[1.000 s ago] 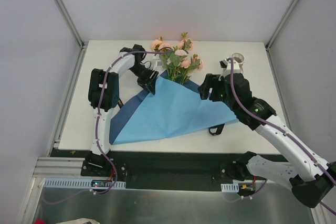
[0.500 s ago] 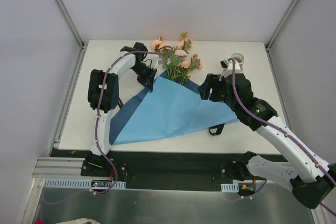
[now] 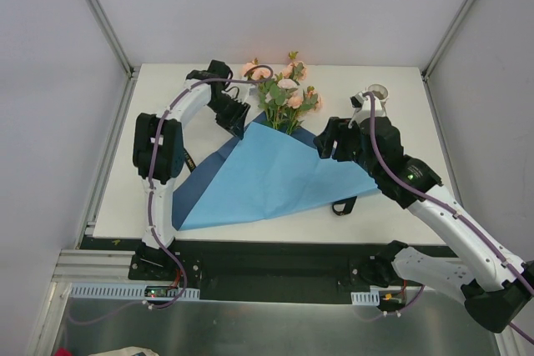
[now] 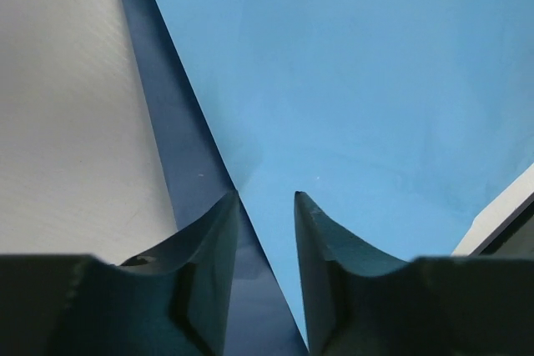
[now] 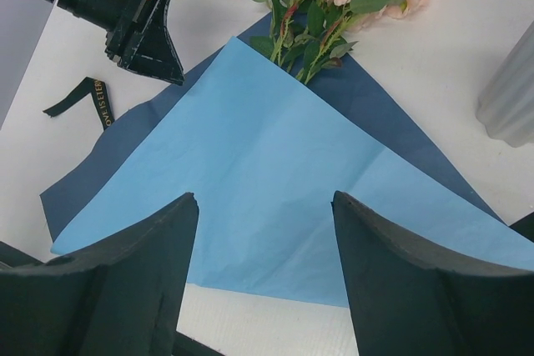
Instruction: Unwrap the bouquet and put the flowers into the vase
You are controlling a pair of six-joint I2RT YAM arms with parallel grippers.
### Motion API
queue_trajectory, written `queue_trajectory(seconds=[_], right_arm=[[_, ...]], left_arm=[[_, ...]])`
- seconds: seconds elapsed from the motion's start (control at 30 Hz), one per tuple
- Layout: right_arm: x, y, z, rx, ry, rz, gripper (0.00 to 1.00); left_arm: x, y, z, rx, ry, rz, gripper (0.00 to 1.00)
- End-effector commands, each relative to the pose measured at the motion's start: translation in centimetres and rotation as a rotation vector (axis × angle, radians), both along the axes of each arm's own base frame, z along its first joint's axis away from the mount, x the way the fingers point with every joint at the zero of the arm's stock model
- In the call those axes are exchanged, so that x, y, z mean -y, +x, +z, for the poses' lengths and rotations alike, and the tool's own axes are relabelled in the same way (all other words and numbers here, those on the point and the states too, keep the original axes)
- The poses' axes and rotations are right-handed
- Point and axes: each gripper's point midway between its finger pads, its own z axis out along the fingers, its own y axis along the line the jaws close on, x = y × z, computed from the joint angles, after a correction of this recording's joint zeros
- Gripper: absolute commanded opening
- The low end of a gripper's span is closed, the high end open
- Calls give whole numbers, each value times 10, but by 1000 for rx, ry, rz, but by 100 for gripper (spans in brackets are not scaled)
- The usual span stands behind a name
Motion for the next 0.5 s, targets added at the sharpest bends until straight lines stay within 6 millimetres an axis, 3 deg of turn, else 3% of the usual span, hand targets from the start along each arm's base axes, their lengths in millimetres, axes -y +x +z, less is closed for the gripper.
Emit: queue_trajectory(seconds=[0.0, 0.03, 0.1, 0.47], right_arm=[[-1, 0, 17, 47, 44, 3, 69], [-1, 0, 16, 44, 44, 6, 70], [-3, 0, 19, 51, 48, 15, 69], [-2, -1, 15, 48, 55, 7, 70]], left_arm=[[6, -15, 1, -39, -18, -37, 37], [4, -15, 0, -42, -13, -33, 43], [5, -14, -2, -46, -16, -34, 47], [16, -18, -20, -130, -71, -89, 51]])
